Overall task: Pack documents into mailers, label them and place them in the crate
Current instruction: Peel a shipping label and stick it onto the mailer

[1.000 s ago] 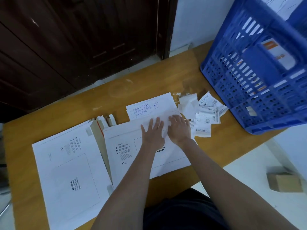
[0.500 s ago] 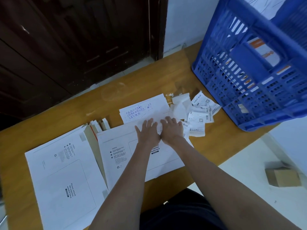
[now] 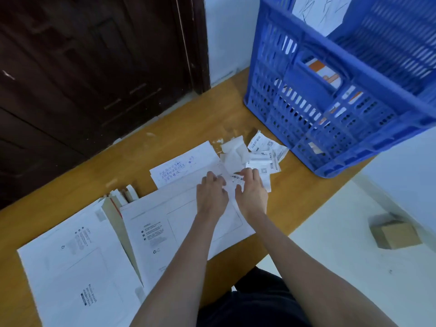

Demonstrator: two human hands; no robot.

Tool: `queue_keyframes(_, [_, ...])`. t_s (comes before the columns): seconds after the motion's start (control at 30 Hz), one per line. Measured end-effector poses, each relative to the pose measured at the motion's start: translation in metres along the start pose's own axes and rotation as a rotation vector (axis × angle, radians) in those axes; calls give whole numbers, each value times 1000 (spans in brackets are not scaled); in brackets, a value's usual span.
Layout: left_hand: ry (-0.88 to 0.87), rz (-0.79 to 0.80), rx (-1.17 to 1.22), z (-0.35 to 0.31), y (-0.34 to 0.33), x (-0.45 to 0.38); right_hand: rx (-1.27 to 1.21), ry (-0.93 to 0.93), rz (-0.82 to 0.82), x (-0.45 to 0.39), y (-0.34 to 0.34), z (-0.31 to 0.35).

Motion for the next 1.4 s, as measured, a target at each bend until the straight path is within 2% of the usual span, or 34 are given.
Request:
queue_keyframes(0.17, [-51,112,-21,-7,-17,13,212,-105,107,-14,-7,-26])
queue_keyframes(0.33, [-80,142,-37,-6,-20,23,190,-116,12,-25,-2,-26])
queue_keyframes(0.4, [-69,156,-25,-6,-20,25,118,-184,-48,-25,3,-30])
queue_keyframes(0.57, [-48,173,-7,-6,-19,27,-134,-453,-72,-13,8,-45])
queue_keyframes(0.7, [-50,155,21,-6,-14,26,-318,-461,-231,-3,22,-46])
queue_keyframes(0.93, [-81,170,23,-2,-9,31,-486,-478,-244,1,23,-47])
queue_keyframes(1.13, [-102,444,-107,27,-40,77,-451,-533,-204,-2,25,-52])
queue_keyframes(1.23, [-152,375,-210,29,-40,88,-430,-543,-191,-1,22,-51])
queue_keyframes(1.4, [-129,294,37,21,-25,84,-429,-675,-156,4,18,-63])
Point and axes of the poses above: each hand's wrist, its own x-axis away from the middle knuckle, its own y-axis out of the back of the hand, z = x × y, the point moved 9 cm from there along -x, towards the middle knuckle, and after that the axes turned 11 degrees about -z, right-handed, at the moved point
